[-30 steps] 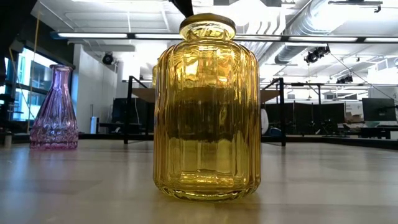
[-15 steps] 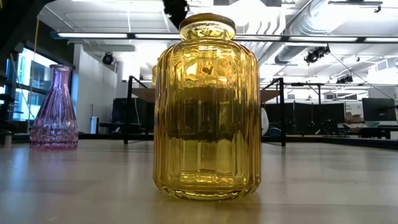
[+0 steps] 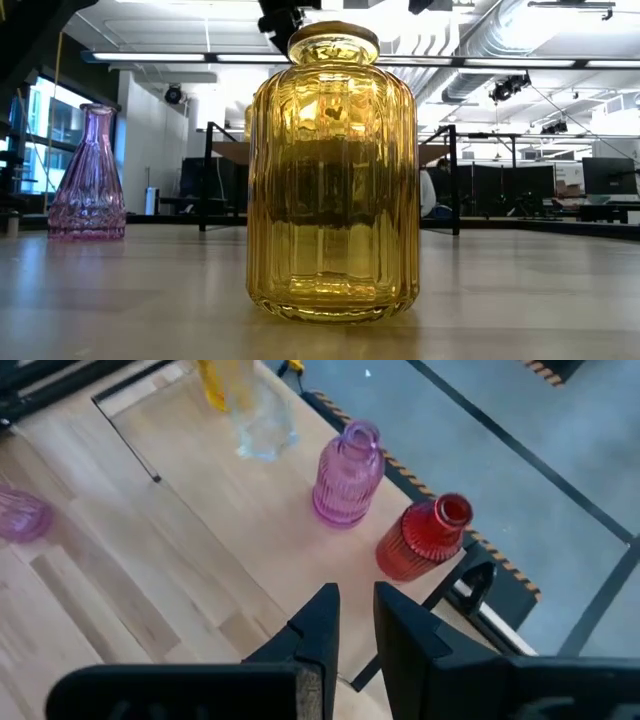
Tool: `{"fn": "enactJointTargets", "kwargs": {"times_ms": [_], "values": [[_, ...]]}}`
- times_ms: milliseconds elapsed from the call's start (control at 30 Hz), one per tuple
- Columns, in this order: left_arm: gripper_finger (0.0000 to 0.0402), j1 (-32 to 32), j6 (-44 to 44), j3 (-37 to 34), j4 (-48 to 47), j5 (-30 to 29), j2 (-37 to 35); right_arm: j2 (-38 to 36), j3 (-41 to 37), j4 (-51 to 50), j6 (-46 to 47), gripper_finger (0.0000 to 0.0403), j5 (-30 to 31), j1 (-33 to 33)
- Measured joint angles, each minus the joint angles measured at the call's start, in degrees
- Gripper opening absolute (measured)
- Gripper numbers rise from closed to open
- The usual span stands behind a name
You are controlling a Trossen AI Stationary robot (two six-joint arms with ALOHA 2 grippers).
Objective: Sort vases onto shelf
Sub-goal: Put the left transparent vase on the shelf
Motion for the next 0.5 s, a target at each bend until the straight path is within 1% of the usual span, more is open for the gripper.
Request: {"fn": "enactJointTargets", "kwargs": {"times_ms": [133, 300, 500], "values": [[0.0005, 0.26, 0.02, 0.0, 0.12, 3.69, 0.81, 0.0, -1.97, 0.1, 0.27, 0.0046, 0.02, 0.0], [0.0005, 0.65, 0.6, 0.04, -0.03, 1.43, 2.2, 0.0, -3.16, 0.22, 0.27, 0.0046, 0.05, 0.0], [0.0005, 1.51, 1.43, 0.07, -0.16, 1.33, 2.66, 0.0, -3.16, 0.28, 0.22, 0.0046, 0.05, 0.0]]}}
